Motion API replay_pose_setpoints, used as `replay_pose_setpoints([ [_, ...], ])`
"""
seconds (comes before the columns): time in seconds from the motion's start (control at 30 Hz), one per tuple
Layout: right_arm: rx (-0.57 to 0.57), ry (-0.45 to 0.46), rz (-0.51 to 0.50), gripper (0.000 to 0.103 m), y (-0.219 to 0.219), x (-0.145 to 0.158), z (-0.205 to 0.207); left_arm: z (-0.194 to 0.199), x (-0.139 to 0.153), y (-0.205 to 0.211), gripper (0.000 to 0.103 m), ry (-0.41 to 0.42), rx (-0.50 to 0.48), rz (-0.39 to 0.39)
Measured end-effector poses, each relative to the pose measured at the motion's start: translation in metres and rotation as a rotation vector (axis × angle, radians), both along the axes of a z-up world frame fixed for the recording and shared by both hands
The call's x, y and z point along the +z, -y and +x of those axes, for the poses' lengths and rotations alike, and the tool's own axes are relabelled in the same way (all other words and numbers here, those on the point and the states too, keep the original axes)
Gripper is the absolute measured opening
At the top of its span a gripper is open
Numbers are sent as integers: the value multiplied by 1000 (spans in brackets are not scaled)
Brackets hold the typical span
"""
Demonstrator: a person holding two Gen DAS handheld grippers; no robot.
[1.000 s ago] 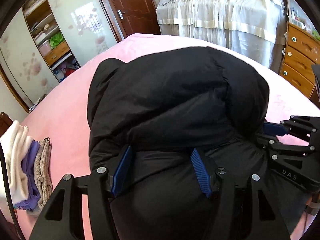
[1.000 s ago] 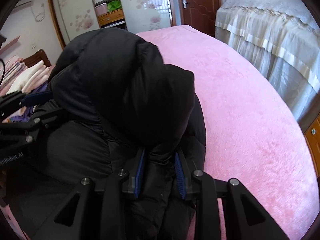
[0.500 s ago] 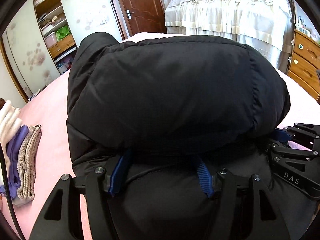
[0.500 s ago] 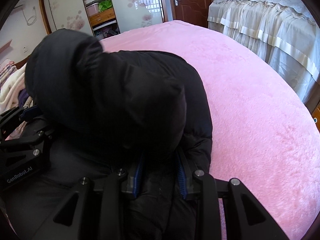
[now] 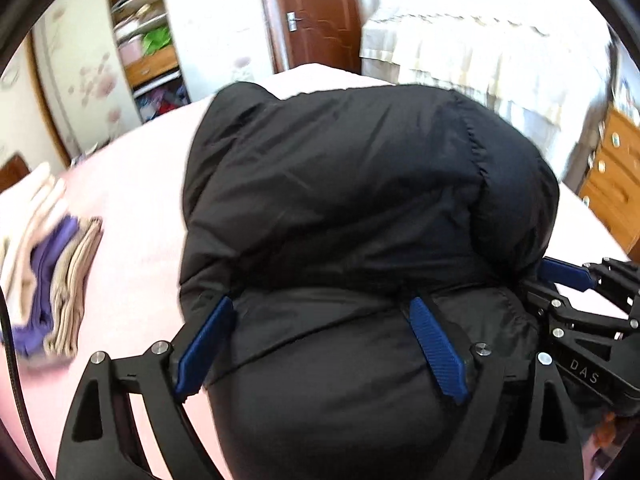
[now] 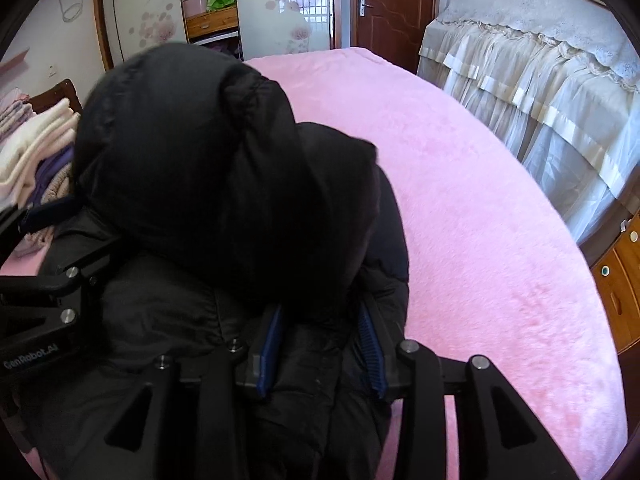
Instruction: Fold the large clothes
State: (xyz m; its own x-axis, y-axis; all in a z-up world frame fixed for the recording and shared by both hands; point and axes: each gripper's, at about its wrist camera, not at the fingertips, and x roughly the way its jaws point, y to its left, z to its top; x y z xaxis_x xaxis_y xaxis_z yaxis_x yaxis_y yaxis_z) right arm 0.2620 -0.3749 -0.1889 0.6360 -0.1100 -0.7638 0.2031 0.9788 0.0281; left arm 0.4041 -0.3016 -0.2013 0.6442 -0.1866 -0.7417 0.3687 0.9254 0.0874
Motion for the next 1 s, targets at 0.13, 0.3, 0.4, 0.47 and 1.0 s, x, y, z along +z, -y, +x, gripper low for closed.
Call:
replay_pose_setpoints([
  [0.13, 2, 41, -8, 52, -3, 32, -16, -18, 19, -7, 97, -1, 43, -7],
  [0.3, 15, 101, -13, 66, -8, 71, -43, -47, 35, -18, 102, 25, 63, 11],
  [0.4, 26, 124, -19, 74, -9, 87, -51, -62, 46, -30, 102, 38, 76, 44],
  [0.47, 35, 136, -23, 75, -11, 98, -57, -68, 60, -42, 102, 53, 100, 74],
  [1.0, 141, 217, -45, 103, -43, 155, -63, -97, 116, -86, 103, 60, 119, -92],
])
